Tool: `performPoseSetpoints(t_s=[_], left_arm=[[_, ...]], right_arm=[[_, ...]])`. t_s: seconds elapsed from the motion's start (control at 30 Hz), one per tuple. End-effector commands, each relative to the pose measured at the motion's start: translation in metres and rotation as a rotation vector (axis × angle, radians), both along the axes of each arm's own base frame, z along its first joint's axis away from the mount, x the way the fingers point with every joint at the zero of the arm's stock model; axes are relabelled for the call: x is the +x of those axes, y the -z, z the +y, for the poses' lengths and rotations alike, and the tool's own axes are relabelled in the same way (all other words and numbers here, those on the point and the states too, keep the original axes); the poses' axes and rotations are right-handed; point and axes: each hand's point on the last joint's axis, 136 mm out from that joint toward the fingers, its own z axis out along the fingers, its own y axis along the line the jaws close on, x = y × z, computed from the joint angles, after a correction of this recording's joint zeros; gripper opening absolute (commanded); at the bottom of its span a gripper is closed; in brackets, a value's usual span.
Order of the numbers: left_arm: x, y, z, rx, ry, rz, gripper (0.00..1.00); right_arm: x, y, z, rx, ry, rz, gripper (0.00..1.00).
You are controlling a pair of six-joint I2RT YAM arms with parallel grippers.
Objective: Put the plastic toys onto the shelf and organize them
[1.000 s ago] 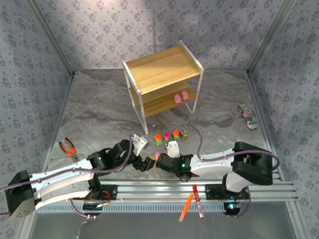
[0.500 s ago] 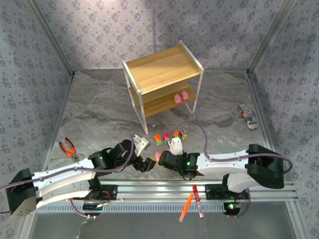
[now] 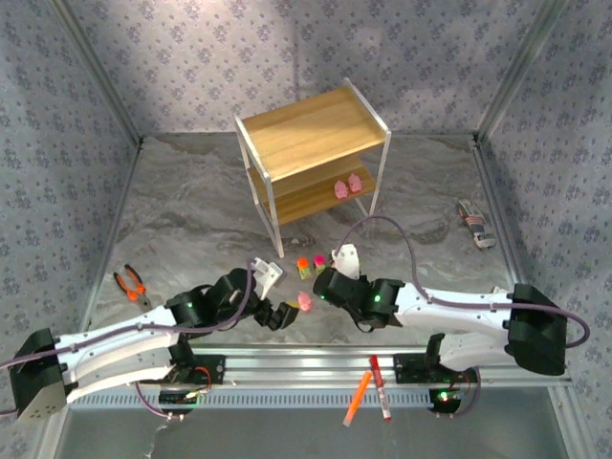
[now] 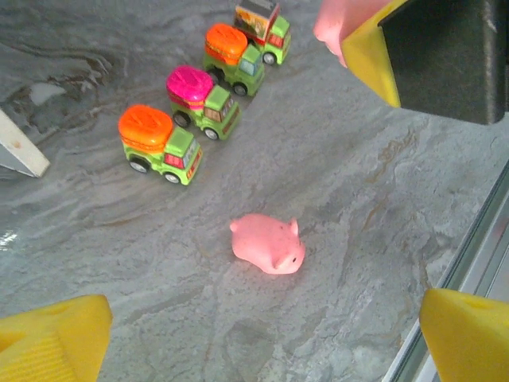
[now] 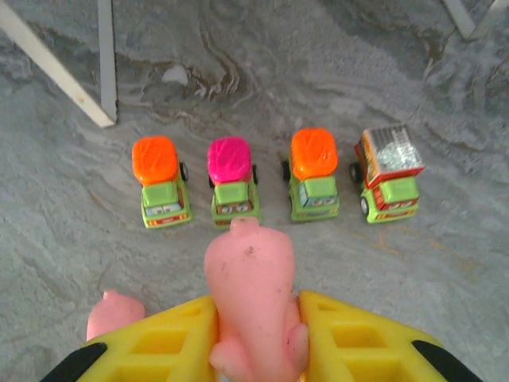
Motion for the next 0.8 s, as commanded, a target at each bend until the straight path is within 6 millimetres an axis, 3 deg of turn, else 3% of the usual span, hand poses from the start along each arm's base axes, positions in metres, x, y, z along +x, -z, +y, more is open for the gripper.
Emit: performPoseSetpoints(t_s=[0.0, 0.77], left_arm=[[0.002, -0.012, 0.006, -0.039, -0.027, -0.053, 0.99], [-0.002, -0.02, 0.008, -0.087, -0.007, -0.08, 1.0]], right_arm=[[0.01, -0.02, -0.005, -0.016, -0.008, -0.036, 0.29], [0.069, -0.08, -0.007, 0.063, 0.01, -0.119, 0.3]])
